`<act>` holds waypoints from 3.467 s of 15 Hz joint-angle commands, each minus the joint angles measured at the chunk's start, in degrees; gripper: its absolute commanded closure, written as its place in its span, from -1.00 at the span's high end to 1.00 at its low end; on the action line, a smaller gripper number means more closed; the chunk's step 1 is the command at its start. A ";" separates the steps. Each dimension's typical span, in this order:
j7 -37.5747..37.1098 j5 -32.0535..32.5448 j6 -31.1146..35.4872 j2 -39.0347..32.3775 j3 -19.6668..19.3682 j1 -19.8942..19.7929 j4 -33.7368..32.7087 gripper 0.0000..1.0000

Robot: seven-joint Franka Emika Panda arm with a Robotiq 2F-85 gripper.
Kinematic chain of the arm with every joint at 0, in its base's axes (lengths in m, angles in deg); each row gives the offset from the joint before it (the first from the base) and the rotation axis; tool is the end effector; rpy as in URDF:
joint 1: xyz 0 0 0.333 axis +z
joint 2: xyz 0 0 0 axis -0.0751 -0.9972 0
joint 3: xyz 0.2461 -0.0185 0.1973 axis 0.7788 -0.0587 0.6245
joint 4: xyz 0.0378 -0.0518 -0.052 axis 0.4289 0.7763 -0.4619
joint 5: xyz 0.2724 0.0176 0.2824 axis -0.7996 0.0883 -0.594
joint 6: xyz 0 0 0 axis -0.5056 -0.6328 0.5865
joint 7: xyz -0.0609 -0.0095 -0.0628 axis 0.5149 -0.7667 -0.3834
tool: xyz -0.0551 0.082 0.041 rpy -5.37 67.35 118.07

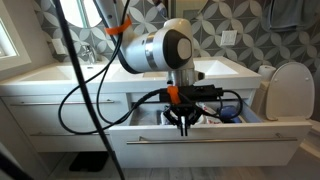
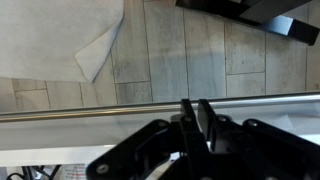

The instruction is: Close the open drawer fully

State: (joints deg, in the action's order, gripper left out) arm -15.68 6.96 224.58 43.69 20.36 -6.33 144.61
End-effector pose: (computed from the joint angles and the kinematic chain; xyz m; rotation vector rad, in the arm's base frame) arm 0.3928 -0.1925 0.2083 2.9753 0.4200 -0.2624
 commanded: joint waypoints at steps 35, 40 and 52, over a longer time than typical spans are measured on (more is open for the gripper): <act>22.09 -27.17 20.28 -22.17 26.92 -18.22 -24.37 -1.00; 21.18 -28.88 22.65 -25.33 32.85 -22.28 -27.46 -1.00; 18.72 -25.92 28.05 -29.86 40.46 -28.65 -30.05 -1.00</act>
State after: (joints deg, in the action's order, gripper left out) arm 4.08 -20.48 250.55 15.62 58.20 -32.42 115.98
